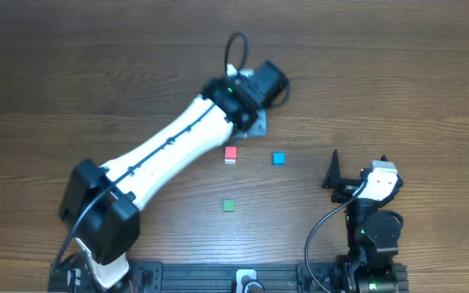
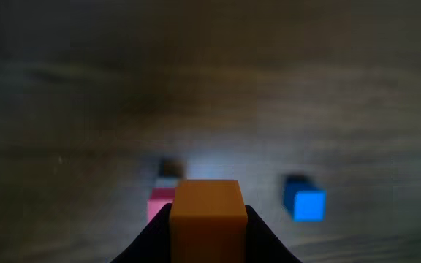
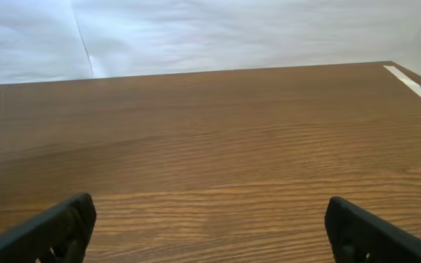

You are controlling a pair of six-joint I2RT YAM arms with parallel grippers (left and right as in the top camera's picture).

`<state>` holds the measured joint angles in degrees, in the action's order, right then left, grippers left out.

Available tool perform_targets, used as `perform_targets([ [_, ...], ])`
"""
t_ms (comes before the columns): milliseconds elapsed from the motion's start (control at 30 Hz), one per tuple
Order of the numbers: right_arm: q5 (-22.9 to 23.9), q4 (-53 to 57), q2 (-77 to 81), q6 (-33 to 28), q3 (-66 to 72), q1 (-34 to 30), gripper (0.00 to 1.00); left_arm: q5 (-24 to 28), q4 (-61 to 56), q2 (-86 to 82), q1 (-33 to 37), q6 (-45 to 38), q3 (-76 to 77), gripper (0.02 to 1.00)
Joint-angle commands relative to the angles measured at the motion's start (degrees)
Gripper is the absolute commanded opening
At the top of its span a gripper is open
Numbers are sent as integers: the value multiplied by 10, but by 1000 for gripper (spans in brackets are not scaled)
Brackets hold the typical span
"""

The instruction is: Stack Cubes

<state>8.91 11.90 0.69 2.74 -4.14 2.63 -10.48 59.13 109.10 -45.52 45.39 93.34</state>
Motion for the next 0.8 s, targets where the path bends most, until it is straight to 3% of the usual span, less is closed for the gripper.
perform_targets([
  [33, -3, 0, -3, -3, 4, -4, 991, -18, 3, -11, -12, 47, -46, 86],
  [800, -3, 0, -3, -3, 4, -4, 991, -9, -28, -36, -16, 76, -118, 69],
])
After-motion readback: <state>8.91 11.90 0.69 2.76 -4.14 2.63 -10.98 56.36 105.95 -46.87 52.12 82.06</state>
